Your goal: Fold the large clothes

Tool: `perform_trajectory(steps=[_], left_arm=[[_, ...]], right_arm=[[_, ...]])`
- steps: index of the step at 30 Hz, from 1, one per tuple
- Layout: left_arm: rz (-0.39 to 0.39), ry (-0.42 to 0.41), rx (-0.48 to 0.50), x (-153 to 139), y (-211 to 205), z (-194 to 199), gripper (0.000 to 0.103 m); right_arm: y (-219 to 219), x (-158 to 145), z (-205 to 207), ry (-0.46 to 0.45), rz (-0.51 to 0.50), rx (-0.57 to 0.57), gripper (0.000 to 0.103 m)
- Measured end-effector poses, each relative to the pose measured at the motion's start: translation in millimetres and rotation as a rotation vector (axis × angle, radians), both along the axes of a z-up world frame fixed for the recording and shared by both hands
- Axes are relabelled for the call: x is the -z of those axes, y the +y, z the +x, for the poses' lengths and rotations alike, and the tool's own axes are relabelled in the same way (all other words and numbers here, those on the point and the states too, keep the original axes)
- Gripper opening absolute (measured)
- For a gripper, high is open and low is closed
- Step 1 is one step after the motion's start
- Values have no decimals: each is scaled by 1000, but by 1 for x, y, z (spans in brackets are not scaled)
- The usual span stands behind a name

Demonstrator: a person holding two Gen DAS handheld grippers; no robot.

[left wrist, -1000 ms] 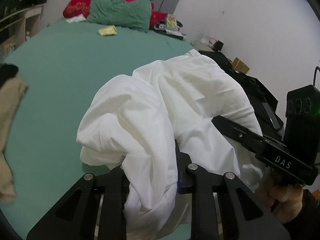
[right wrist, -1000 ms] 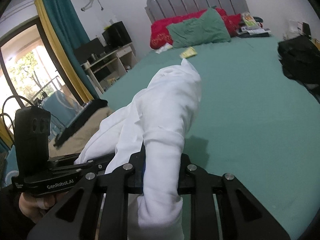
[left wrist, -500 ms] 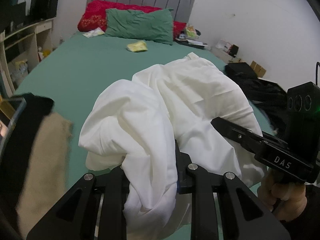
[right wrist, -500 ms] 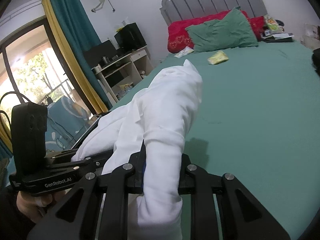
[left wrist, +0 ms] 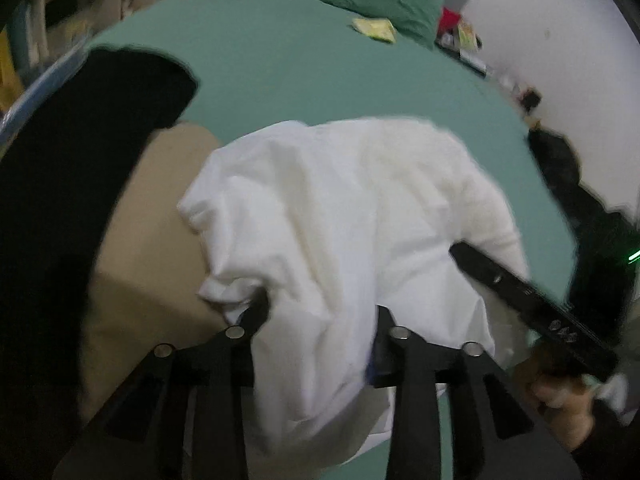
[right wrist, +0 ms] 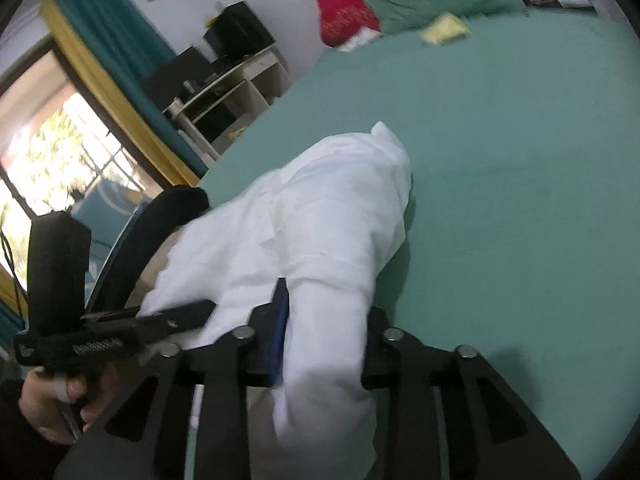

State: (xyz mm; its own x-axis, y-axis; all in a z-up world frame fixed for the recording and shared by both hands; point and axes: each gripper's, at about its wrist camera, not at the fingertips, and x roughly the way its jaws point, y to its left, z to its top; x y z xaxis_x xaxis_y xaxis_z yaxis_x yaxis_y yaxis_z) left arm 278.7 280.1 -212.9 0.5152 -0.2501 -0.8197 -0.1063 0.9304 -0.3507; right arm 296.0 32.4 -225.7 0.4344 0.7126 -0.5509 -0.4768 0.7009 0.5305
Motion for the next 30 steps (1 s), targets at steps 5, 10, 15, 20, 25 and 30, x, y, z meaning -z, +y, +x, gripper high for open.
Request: perform_trajectory(steps=[5, 10, 15, 20, 25, 30], left_arm=[[-22, 22, -47, -6, 5, -3, 38], [31, 24, -74, -12, -3, -24, 38], [74, 21, -121, -18, -4, -54, 46], [86, 17, -160, -27, -9, -83, 46], [100, -20, -183, -44, -18, -119, 46], [99, -37, -171, -55, -41, -140, 46]], right_arm=[[-11, -1, 3, 31, -32, -23, 48], [-22, -8, -7, 42, -112, -32, 66], [-37, -21, -18, 52, -195, -1, 83], [-63, -33, -38, 57, -233, -13, 86], [-92, -42, -63, 67, -264, -14, 87], [-108, -50, -83, 75, -281, -3, 87]])
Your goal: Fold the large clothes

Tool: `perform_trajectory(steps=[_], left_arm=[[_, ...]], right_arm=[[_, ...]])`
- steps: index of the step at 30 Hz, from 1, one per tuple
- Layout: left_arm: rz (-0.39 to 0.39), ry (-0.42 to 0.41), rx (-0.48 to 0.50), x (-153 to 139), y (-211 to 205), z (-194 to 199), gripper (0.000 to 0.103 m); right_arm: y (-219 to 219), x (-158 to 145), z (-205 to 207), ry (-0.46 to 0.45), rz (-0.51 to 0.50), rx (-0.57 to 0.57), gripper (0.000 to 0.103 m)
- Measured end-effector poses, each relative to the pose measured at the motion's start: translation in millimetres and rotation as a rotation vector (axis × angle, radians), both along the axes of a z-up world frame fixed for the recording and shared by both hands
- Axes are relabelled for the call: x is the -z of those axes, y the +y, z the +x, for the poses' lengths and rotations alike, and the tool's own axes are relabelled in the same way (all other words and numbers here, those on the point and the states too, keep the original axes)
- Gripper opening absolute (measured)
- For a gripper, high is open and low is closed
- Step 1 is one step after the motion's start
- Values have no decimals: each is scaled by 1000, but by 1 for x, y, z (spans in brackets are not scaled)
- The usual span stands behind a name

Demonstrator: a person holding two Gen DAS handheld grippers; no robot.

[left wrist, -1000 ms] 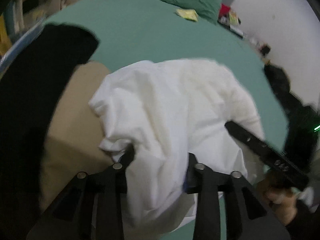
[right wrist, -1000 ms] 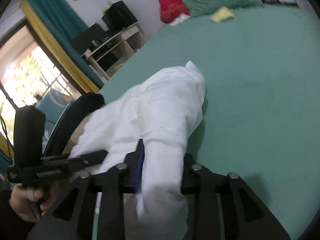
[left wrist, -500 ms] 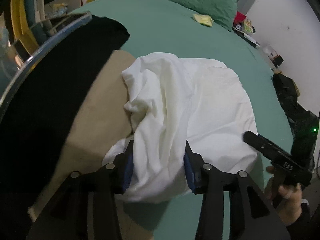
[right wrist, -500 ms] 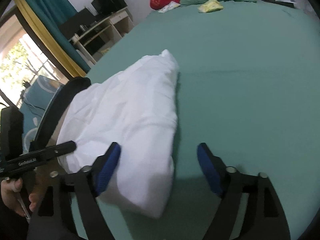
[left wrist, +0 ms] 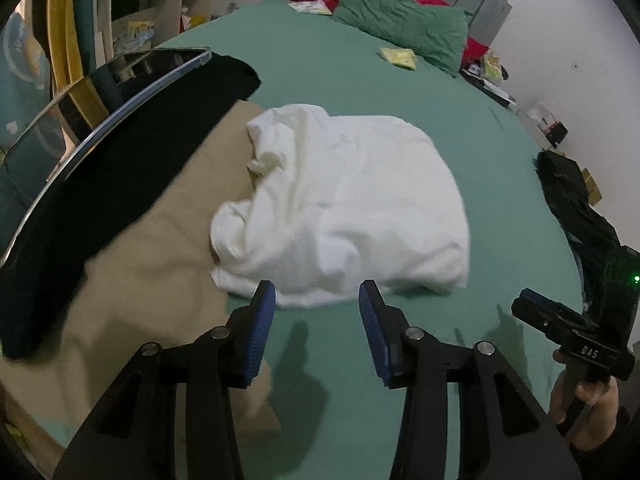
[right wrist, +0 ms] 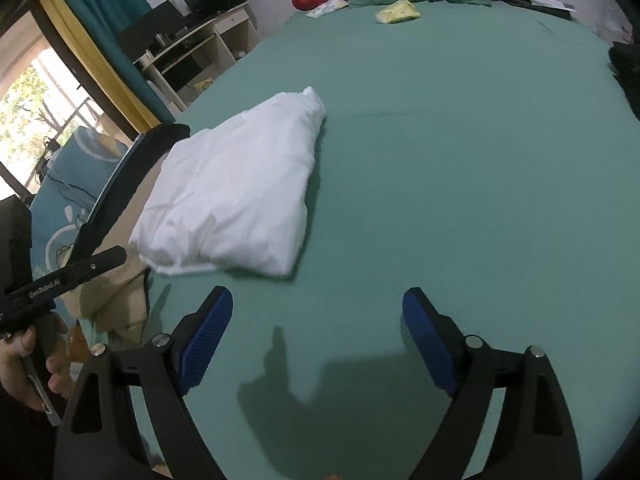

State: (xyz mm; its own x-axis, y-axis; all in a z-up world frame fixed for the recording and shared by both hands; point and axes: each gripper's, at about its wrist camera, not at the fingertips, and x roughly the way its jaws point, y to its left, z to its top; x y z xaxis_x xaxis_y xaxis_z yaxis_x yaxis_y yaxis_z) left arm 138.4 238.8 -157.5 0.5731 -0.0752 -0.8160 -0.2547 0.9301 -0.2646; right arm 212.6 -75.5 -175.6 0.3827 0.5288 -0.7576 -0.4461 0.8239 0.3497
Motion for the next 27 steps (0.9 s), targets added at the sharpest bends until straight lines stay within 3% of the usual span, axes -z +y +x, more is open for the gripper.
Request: perform_trajectory(steps=[18, 27], left_arm=[[-62, -94, 68, -46, -98, -52, 46], [111, -180, 98, -95, -164, -67, 46]], right_arm=[[-88, -33, -75, -19, -3, 77, 87], [-134, -69, -98, -84, 4, 128, 87]])
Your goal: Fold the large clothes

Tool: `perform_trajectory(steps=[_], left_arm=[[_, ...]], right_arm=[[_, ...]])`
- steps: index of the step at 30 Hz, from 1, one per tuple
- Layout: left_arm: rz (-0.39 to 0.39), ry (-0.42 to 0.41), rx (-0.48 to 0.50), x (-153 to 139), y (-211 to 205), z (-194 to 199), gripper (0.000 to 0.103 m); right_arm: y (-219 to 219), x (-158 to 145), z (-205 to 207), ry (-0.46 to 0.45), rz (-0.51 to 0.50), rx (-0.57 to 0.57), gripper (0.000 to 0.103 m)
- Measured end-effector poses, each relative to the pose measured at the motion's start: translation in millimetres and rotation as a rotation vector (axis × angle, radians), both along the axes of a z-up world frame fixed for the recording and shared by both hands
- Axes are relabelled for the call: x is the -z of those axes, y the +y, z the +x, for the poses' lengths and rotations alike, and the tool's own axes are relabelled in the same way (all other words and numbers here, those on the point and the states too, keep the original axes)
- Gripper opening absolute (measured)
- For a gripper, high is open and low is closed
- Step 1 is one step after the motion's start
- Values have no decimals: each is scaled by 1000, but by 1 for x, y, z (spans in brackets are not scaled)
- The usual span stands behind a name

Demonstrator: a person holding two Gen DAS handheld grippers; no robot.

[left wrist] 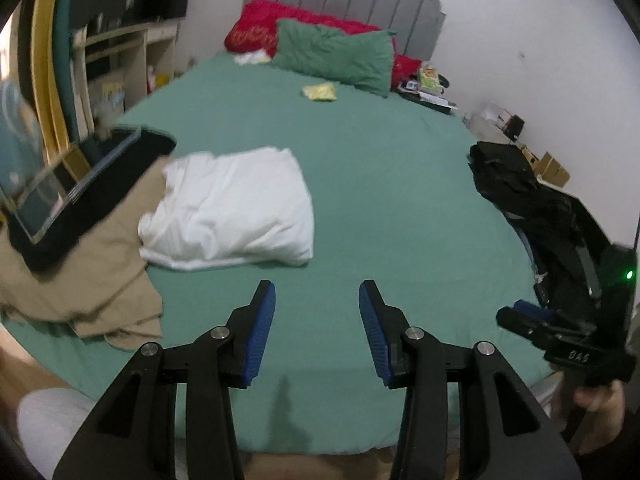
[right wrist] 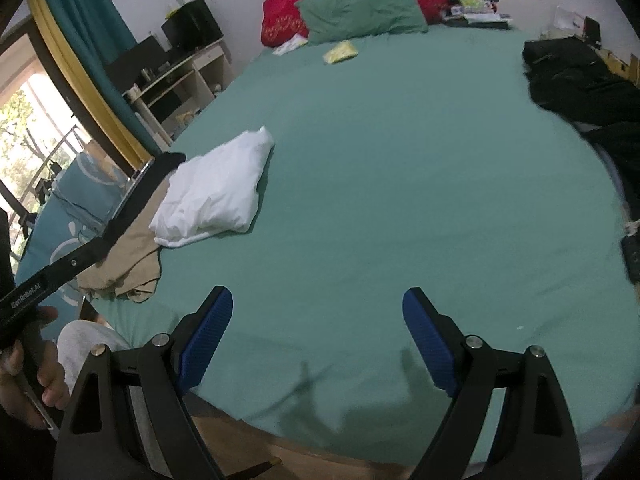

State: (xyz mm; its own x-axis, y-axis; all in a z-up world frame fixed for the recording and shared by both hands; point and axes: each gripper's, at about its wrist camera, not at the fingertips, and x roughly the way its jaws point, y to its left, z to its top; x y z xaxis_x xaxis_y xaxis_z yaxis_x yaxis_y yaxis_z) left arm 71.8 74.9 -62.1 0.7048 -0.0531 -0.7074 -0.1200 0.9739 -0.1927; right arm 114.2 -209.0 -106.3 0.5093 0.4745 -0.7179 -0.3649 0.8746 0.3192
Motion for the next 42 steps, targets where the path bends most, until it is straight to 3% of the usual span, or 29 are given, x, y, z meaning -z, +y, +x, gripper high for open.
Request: perform_trajectory(steps=[3, 5, 10, 14, 18, 31, 35, 42], left_arm=[[55, -57, 35, -19, -23, -6, 48], [85, -102, 49, -32, -36, -12, 59], [148, -163, 46, -61, -56, -17, 68], [162, -218, 33, -83, -65, -23, 68], [227, -244, 0, -100, -75, -26, 68], [144, -485, 59, -156, -82, -61, 68], [143, -490, 33, -155, -77, -60, 68], [147, -476, 46, -139, -63, -54, 68]], right_arm=[[-11, -17, -6, -41, -9, 13, 87], [-17, -27, -9, -65, -13, 20, 87], [-31, -54, -20, -133, -30, 39, 87], [-42, -78, -29, -195, -32, 59, 87], [-48, -99, -38, -253, -44, 76, 87], [-45, -174, -82, -484, -70, 77, 89], [-38, -186, -91, -552, -58, 75, 100], [-20, -174, -82, -556, -59, 56, 101]])
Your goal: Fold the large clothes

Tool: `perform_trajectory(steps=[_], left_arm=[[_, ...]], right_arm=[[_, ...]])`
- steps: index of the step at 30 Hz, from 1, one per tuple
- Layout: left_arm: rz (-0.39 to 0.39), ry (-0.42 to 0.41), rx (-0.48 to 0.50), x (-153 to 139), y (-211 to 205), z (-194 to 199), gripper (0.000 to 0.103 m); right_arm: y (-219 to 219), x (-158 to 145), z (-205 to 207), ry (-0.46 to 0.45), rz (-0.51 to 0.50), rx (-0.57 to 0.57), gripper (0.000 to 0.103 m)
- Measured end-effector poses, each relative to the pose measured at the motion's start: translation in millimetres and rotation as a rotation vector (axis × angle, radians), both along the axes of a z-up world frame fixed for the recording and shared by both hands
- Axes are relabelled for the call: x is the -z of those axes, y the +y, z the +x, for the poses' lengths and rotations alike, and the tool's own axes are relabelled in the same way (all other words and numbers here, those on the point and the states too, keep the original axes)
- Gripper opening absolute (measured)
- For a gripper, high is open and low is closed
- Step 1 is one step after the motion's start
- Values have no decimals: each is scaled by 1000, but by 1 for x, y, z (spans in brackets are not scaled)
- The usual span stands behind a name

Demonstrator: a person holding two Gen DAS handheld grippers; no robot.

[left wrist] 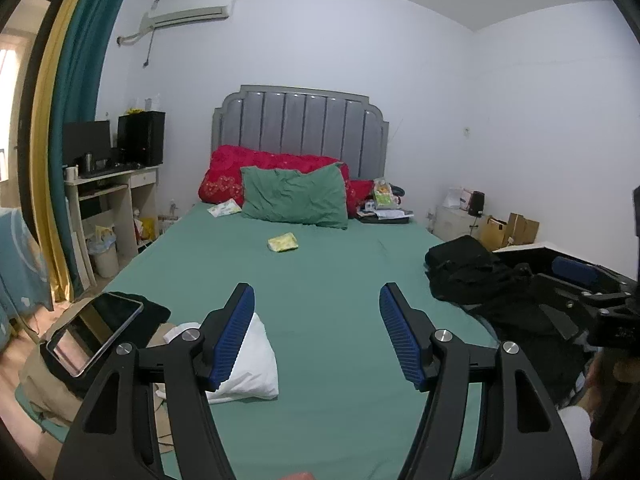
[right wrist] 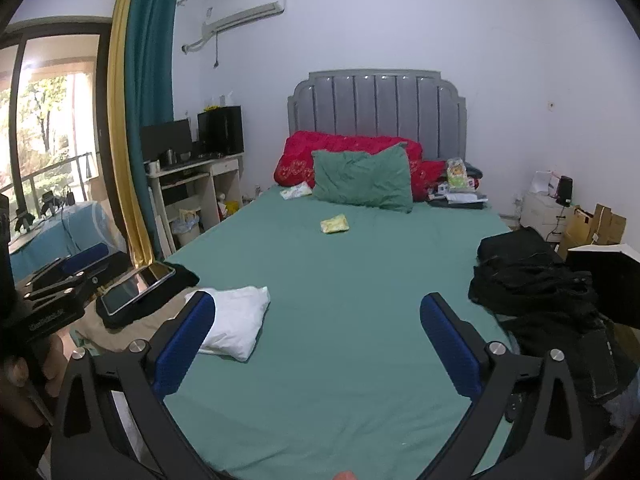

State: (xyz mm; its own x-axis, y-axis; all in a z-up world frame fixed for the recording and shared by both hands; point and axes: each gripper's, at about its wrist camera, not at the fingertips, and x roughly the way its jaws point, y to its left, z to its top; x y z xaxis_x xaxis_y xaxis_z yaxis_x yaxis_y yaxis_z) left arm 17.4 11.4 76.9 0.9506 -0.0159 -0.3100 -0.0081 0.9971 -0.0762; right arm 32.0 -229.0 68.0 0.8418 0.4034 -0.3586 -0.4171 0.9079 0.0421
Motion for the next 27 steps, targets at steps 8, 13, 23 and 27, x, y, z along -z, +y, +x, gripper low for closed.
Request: perform_trajectory(steps=[8, 13, 23, 27], left_arm=[[3, 39, -27, 16, 12, 8, 68], [-19, 59, -33, 25, 19, 12, 68], [-19, 65, -31, 29, 16, 15, 68], [-22, 70, -21, 29, 15, 16, 68]], right_arm=[[14, 29, 20, 68, -15, -7, 101], [17, 38, 25, 91, -19, -3, 101], [15, 41, 27, 104, -16, -1, 101], [14, 42, 28, 108, -17, -1, 101]])
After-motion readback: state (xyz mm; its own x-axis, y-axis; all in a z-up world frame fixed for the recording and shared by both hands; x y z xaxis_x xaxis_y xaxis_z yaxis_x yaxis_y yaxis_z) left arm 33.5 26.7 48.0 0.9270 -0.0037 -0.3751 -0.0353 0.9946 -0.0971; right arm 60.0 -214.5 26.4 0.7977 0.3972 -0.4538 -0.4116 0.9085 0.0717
